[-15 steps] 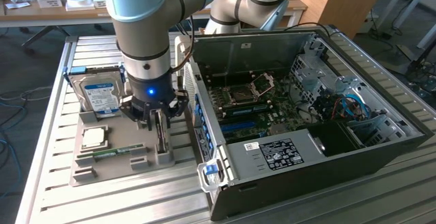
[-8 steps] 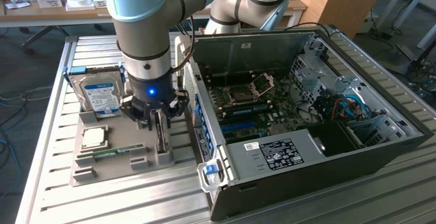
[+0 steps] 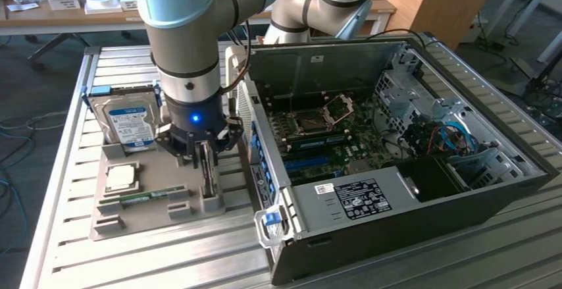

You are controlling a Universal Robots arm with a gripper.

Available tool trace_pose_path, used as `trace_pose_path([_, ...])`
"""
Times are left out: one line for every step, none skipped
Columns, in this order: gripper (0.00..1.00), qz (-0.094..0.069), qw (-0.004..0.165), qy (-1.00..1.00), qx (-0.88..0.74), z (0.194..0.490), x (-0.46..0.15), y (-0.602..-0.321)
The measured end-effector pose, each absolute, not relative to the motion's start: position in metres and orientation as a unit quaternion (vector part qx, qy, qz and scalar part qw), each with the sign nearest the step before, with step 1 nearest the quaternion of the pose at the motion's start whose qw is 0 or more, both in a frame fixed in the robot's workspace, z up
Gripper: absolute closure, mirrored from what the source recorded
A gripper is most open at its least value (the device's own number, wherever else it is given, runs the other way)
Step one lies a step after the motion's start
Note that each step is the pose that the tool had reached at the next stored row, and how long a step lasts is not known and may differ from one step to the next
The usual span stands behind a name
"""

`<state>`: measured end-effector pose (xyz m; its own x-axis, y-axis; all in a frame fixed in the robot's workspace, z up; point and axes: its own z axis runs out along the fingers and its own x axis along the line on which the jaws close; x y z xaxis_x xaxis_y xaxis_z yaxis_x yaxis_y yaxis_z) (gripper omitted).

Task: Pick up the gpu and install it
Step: 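Pick up the gpu and move the gpu toward the slot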

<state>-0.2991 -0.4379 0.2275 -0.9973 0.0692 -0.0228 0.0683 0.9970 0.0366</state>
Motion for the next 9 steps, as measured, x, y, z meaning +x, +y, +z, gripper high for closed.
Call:
trace_pose_path([0.61, 0.018, 0.012, 0.999, 0.034, 0.2275, -0.2991, -0.4379])
trace_pose_path([0.61, 0.018, 0.012, 0.999, 0.034, 0.2274, -0.2990, -0.4379])
trace_pose_path([0.61, 0.018, 0.012, 0.999, 0.034, 0.2275, -0.2991, -0.4379])
trace_pose_path([0.61, 0.018, 0.012, 0.999, 0.034, 0.2275, -0.2990, -0.4379])
trace_pose_path([0.61, 0.018, 0.012, 0.999, 0.034, 0.2275, -0.2990, -0.4379])
trace_pose_path([0.61, 0.018, 0.012, 0.999, 0.034, 0.2275, -0.2990, -0.4379])
trace_pose_path([0.61, 0.018, 0.012, 0.999, 0.034, 0.2275, -0.2990, -0.4379])
trace_pose_path([0.61, 0.018, 0.012, 0.999, 0.034, 0.2275, -0.2990, -0.4379])
trace_pose_path([0.61, 0.018, 0.012, 0.999, 0.034, 0.2274, -0.2990, -0.4379])
